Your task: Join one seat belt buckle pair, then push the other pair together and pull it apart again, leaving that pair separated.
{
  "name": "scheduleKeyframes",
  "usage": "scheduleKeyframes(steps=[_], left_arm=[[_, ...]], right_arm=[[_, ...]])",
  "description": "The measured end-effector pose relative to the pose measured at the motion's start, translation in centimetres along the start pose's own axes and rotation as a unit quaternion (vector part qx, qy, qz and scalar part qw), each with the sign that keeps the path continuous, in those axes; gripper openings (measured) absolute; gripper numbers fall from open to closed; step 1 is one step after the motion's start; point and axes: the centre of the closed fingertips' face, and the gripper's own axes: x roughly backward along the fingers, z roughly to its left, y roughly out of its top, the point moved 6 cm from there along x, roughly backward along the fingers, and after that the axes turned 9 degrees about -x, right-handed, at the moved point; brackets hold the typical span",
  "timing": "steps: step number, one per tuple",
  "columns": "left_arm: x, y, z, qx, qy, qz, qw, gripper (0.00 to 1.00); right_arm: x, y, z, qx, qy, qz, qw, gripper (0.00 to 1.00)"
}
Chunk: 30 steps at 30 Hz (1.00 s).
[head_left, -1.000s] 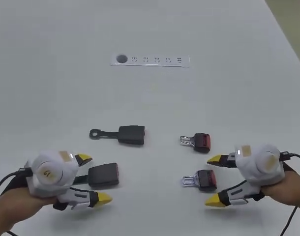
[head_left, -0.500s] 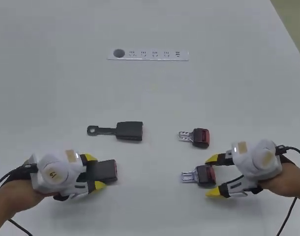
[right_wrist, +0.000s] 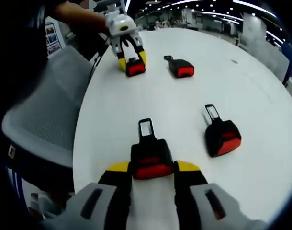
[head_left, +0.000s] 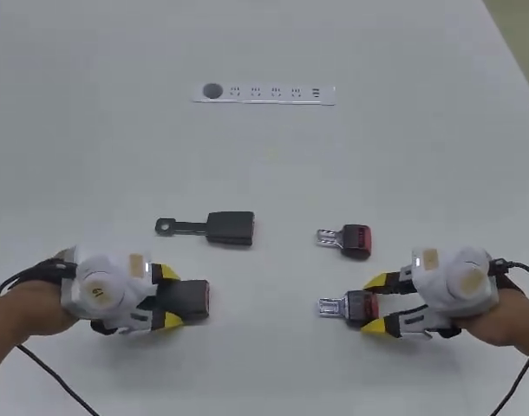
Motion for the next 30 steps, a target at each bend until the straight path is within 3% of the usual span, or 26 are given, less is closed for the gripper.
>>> scheduleKeyframes(steps=[6, 10, 14, 19, 25, 26, 27, 28, 30], left_arm=[[0.0, 0.0, 0.1, 0.001, -0.004, 0.004, 1.0, 0.36], [0.0, 0.1, 0.1, -0.011, -0.014, 0.017, 0.9997, 0.35], [0.0, -0.1, 0.1, -0.01, -0.015, 0.014, 0.9997, 0.35], [-0.1, -0.1, 0.2, -0.011, -0.016, 0.016, 0.9997, 0.35], [-0.1, -0.1, 0.3, -0.014, -0.017, 0.017, 0.9996, 0.35], [-0.1, -0.2, 0.3, -0.014, -0.017, 0.017, 0.9996, 0.35], [-0.2, -0.2, 0.2, -0.013, -0.017, 0.017, 0.9996, 0.35], [-0.2, -0.1, 0.2, -0.014, -0.016, 0.017, 0.9996, 0.35], [-0.2, -0.1, 0.3, -0.013, -0.018, 0.019, 0.9996, 0.35]], right_arm=[[-0.4, 0.6, 0.1, -0.003, 0.007, 0.0, 1.0, 0.34], [-1.3, 1.8, 0.5, 0.002, 0.015, -0.008, 0.9998, 0.34], [-2.2, 2.7, 0.9, 0.0, 0.016, -0.015, 0.9998, 0.34], [-4.7, 5.5, 1.8, 0.002, 0.028, -0.055, 0.9981, 0.34], [-7.1, 8.4, 3.1, 0.007, 0.061, -0.078, 0.9951, 0.34], [-7.4, 8.7, 3.1, 0.012, 0.063, -0.085, 0.9943, 0.34], [-7.9, 9.1, 3.1, -0.007, 0.063, -0.093, 0.9936, 0.33], [-8.4, 9.9, 3.0, 0.004, 0.06, -0.103, 0.9929, 0.33], [-9.0, 10.7, 3.1, 0.007, 0.071, -0.1, 0.9925, 0.33]])
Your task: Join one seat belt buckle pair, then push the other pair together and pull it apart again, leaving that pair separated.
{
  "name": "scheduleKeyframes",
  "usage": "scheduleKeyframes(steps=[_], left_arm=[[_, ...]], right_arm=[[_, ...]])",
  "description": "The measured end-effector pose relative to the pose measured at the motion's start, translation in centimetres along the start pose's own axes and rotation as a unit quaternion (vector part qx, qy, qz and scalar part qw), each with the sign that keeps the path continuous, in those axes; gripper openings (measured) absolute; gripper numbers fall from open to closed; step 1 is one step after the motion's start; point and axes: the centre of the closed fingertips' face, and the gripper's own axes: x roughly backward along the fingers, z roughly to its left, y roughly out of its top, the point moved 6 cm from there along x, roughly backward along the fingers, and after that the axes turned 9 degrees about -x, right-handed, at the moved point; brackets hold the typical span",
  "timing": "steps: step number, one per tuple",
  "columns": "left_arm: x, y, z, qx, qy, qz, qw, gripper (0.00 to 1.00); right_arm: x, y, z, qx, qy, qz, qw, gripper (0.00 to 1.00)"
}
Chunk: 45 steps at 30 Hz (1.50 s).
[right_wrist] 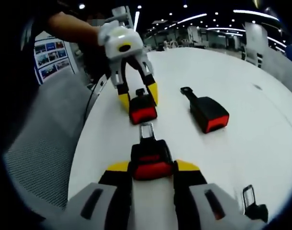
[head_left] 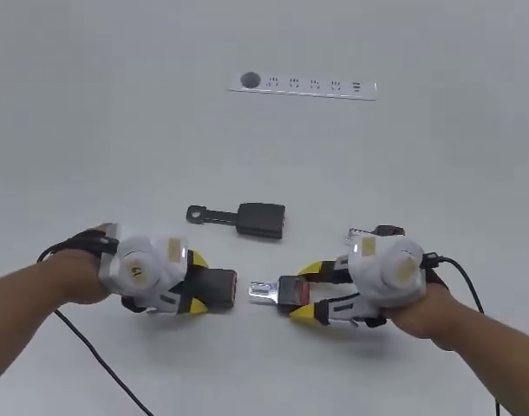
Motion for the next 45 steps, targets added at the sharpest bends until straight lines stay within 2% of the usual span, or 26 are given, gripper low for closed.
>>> scheduleKeyframes(steps=[1, 2, 3, 4, 5, 6, 7, 8, 9, 10, 13, 14, 19, 23, 25, 26, 27, 28, 30, 37, 41, 43, 44, 45], left_arm=[[0.0, 0.0, 0.0, -0.002, -0.001, 0.001, 1.0, 0.35], [0.0, 0.0, 0.1, -0.002, -0.002, 0.001, 1.0, 0.35], [0.0, 0.0, 0.1, -0.002, -0.003, 0.0, 1.0, 0.35], [0.0, -0.1, 0.1, -0.002, -0.003, -0.002, 1.0, 0.35], [0.0, -0.2, 0.1, -0.004, -0.002, -0.004, 1.0, 0.35], [0.0, -0.2, 0.1, -0.004, -0.001, -0.008, 1.0, 0.35], [0.1, -0.2, 0.0, -0.002, 0.004, -0.015, 0.9999, 0.35], [0.0, -0.2, -0.1, 0.005, 0.007, -0.017, 0.9998, 0.35], [0.1, -0.2, -0.1, 0.006, 0.006, -0.015, 0.9998, 0.35], [0.1, -0.2, -0.2, 0.005, 0.007, -0.015, 0.9998, 0.35], [0.0, -0.2, -0.1, 0.003, 0.007, -0.012, 0.9999, 0.35], [0.0, -0.1, -0.1, 0.003, 0.007, -0.011, 0.9999, 0.35], [0.0, -0.1, -0.1, 0.003, 0.008, -0.012, 0.9999, 0.34], [0.0, 0.0, -0.2, -0.001, 0.008, -0.01, 0.9999, 0.34], [0.0, 0.0, -0.2, 0.0, 0.009, -0.01, 0.9999, 0.34], [0.0, 0.0, -0.2, -0.002, 0.007, -0.011, 0.9999, 0.34], [0.0, 0.1, -0.2, -0.005, 0.004, -0.008, 0.9999, 0.34], [-0.1, 0.2, -0.2, -0.014, -0.001, -0.005, 0.9999, 0.34], [-0.1, 0.0, -0.4, -0.014, 0.002, -0.008, 0.9999, 0.34], [0.0, 0.0, -0.1, -0.028, -0.01, -0.013, 0.9995, 0.34], [0.0, 0.0, -0.1, -0.03, -0.014, -0.012, 0.9994, 0.35], [0.0, 0.0, -0.1, -0.029, -0.013, -0.012, 0.9994, 0.35], [0.0, 0.0, -0.2, -0.025, -0.012, -0.014, 0.9995, 0.35], [0.1, -0.1, -0.2, -0.025, -0.011, -0.015, 0.9995, 0.35]], right_arm=[[-0.2, 0.2, 0.0, -0.011, 0.006, -0.001, 0.9999, 0.33], [-0.6, 0.5, 0.0, -0.003, 0.006, 0.007, 1.0, 0.33], [-0.8, 0.6, 0.0, 0.022, 0.006, 0.021, 0.9995, 0.33], [-1.1, 0.8, 0.1, 0.025, 0.011, 0.027, 0.9993, 0.33], [-1.4, 1.2, 0.1, 0.026, 0.009, 0.037, 0.999, 0.33], [-1.5, 1.5, -0.2, 0.047, -0.005, 0.056, 0.9973, 0.33], [-2.3, 2.3, 0.3, 0.033, -0.004, 0.06, 0.9976, 0.33], [-2.5, 2.5, 0.5, 0.036, -0.008, 0.084, 0.9958, 0.33], [-2.7, 2.9, 0.2, 0.064, -0.022, 0.115, 0.9911, 0.33], [-2.8, 3.0, 0.3, 0.058, -0.013, 0.124, 0.9906, 0.33], [-2.6, 2.8, -0.1, 0.033, 0.002, 0.077, 0.9965, 0.33], [-2.6, 2.8, -0.2, 0.03, 0.0, 0.071, 0.997, 0.33], [-2.8, 3.0, 0.0, 0.02, -0.005, 0.065, 0.9977, 0.33], [-2.9, 3.1, -0.2, 0.006, 0.004, 0.058, 0.9983, 0.33], [-3.3, 3.3, 0.2, 0.0, 0.008, 0.047, 0.9988, 0.32], [-3.8, 3.5, 0.3, -0.022, 0.009, 0.038, 0.999, 0.32], [-4.3, 3.9, 0.5, -0.015, 0.014, 0.027, 0.9994, 0.33], [-4.1, 3.6, 0.4, 0.013, 0.0, 0.044, 0.9989, 0.33], [-4.1, 3.5, 0.3, -0.007, 0.006, 0.037, 0.9993, 0.32], [-4.2, 3.5, 0.7, -0.003, -0.008, 0.029, 0.9995, 0.33], [-4.4, 3.9, 0.8, 0.004, -0.01, 0.038, 0.9992, 0.33], [-4.4, 4.2, 0.7, 0.003, -0.006, 0.061, 0.9981, 0.33], [-4.4, 4.4, 0.7, 0.017, 0.0, 0.083, 0.9964, 0.33], [-4.4, 4.5, 0.7, 0.015, 0.001, 0.088, 0.996, 0.33]])
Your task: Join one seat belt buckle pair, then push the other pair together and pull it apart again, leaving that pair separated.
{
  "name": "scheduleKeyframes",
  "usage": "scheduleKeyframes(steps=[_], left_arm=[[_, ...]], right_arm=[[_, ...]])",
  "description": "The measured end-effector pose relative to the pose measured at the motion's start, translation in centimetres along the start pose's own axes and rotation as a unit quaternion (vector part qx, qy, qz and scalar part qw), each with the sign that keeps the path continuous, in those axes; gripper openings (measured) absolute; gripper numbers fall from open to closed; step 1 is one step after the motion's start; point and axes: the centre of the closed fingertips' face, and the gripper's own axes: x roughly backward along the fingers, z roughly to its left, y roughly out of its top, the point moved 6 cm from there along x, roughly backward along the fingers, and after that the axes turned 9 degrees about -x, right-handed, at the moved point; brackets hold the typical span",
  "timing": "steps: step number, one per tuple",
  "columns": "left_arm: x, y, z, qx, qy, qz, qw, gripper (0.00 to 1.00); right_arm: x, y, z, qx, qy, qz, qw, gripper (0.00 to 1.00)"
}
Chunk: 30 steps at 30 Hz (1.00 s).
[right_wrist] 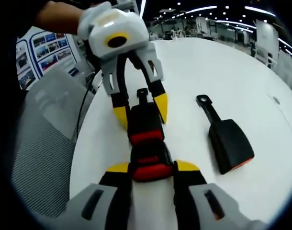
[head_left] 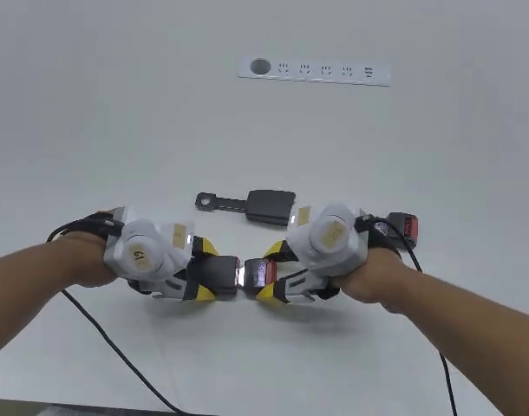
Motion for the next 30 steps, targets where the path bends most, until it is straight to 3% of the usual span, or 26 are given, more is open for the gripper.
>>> scheduleKeyframes(steps=[4, 7, 12, 15, 19, 20, 24, 25, 30], left_arm=[[0.0, 0.0, -0.1, 0.006, 0.004, -0.002, 1.0, 0.35], [0.1, 0.0, -0.1, 0.01, 0.006, -0.004, 0.9999, 0.35], [0.2, -0.2, -0.1, 0.006, 0.003, -0.013, 0.9999, 0.35], [0.2, -0.2, -0.1, 0.005, 0.004, -0.018, 0.9998, 0.35], [0.3, -0.4, -0.1, 0.001, 0.001, -0.027, 0.9996, 0.35], [0.3, -0.5, -0.1, 0.001, 0.001, -0.03, 0.9995, 0.35], [0.4, -0.5, -0.1, -0.004, -0.002, -0.037, 0.9993, 0.35], [0.4, -0.6, 0.0, -0.006, -0.004, -0.041, 0.9991, 0.35], [0.3, -0.5, -0.2, -0.013, -0.013, -0.051, 0.9985, 0.34]], right_arm=[[0.1, 0.0, 0.0, 0.007, 0.0, 0.006, 1.0, 0.33], [0.3, -0.1, -0.3, -0.021, 0.024, -0.01, 0.9994, 0.33], [0.3, -0.4, -0.1, -0.002, 0.02, -0.022, 0.9996, 0.33], [0.4, -0.8, 0.0, 0.001, 0.018, -0.045, 0.9988, 0.33], [0.4, -0.7, 0.0, 0.004, 0.02, -0.043, 0.9989, 0.33], [0.4, -0.9, 0.1, 0.023, 0.01, -0.049, 0.9985, 0.33], [0.4, -1.4, 0.7, 0.039, -0.033, -0.086, 0.995, 0.32], [0.3, -1.7, 0.9, 0.016, -0.035, -0.101, 0.9941, 0.32], [0.5, -2.7, 1.6, 0.003, -0.049, -0.129, 0.9905, 0.31]])
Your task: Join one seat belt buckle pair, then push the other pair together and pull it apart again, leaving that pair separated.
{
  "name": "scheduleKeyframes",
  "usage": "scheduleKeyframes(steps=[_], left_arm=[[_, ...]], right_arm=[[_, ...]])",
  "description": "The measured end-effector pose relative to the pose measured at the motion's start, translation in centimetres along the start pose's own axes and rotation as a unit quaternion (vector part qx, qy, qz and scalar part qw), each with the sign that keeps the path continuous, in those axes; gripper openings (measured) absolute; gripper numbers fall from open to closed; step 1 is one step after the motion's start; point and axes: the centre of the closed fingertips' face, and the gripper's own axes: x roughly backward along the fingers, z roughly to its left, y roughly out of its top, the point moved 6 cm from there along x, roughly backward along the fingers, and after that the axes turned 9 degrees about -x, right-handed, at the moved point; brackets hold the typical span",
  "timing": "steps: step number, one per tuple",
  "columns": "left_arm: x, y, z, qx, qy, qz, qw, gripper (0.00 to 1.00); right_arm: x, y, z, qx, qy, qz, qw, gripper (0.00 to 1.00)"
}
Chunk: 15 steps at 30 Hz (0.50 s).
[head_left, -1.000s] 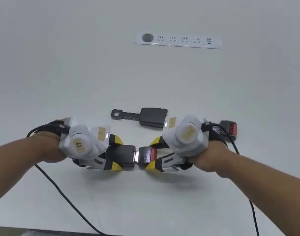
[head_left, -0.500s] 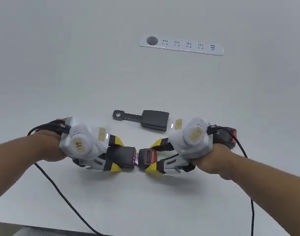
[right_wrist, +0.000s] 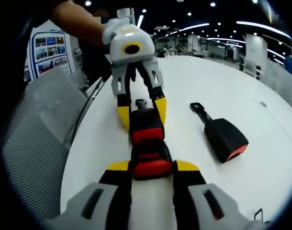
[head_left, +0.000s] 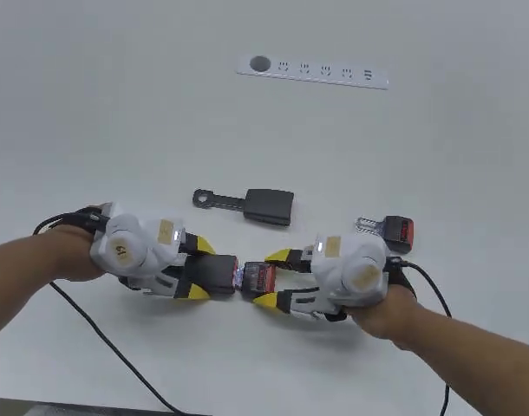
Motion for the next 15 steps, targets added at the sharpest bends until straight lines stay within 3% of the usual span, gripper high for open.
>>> scheduleKeyframes(steps=[9, 15], left_arm=[[-0.07, 0.13, -0.02, -0.013, -0.019, 0.0, 0.9997, 0.34], [0.0, 0.02, -0.02, -0.015, -0.022, -0.001, 0.9997, 0.34]], right_arm=[[0.0, -0.15, 0.12, 0.0, -0.002, -0.02, 0.9998, 0.31], [0.0, -0.09, -0.08, 0.0, 0.007, -0.017, 0.9998, 0.31]])
